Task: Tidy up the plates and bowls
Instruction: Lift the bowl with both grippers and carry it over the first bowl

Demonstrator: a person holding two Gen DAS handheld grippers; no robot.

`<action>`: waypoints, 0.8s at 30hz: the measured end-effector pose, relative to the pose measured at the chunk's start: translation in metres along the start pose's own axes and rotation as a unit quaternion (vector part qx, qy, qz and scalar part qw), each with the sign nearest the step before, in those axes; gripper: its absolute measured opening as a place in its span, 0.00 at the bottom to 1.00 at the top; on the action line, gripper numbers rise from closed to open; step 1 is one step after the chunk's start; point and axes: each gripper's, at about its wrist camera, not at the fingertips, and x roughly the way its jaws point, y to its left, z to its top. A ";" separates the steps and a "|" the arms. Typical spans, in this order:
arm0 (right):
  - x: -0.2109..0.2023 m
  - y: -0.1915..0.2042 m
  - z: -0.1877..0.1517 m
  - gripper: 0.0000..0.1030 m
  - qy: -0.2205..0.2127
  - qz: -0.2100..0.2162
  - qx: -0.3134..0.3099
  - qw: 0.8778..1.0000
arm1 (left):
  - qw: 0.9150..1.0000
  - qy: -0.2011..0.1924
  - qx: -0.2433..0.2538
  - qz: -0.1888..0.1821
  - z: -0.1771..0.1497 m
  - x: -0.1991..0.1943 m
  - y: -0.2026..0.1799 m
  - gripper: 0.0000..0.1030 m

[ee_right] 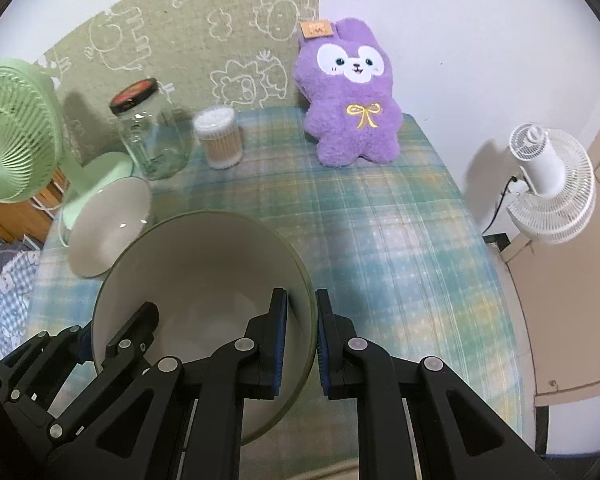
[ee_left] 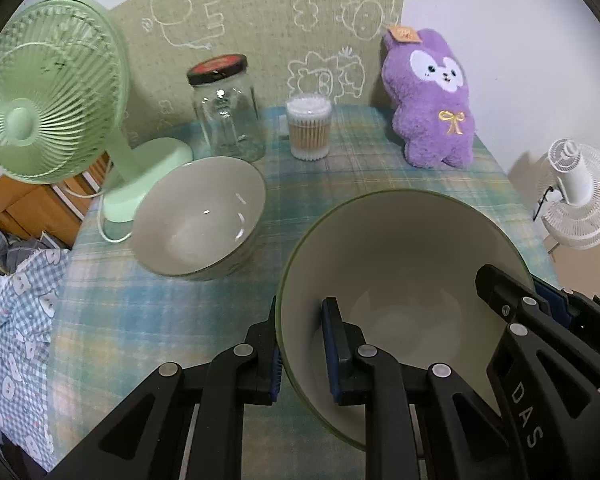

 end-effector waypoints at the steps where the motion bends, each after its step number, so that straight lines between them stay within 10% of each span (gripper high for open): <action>1: -0.007 0.003 -0.003 0.16 -0.003 -0.001 0.002 1.000 | 1.000 -0.003 0.001 -0.001 -0.003 -0.006 0.002 0.14; 24: -0.136 0.063 -0.089 0.16 -0.045 -0.015 0.020 0.999 | 0.999 -0.047 0.009 -0.021 -0.081 -0.125 0.065 0.15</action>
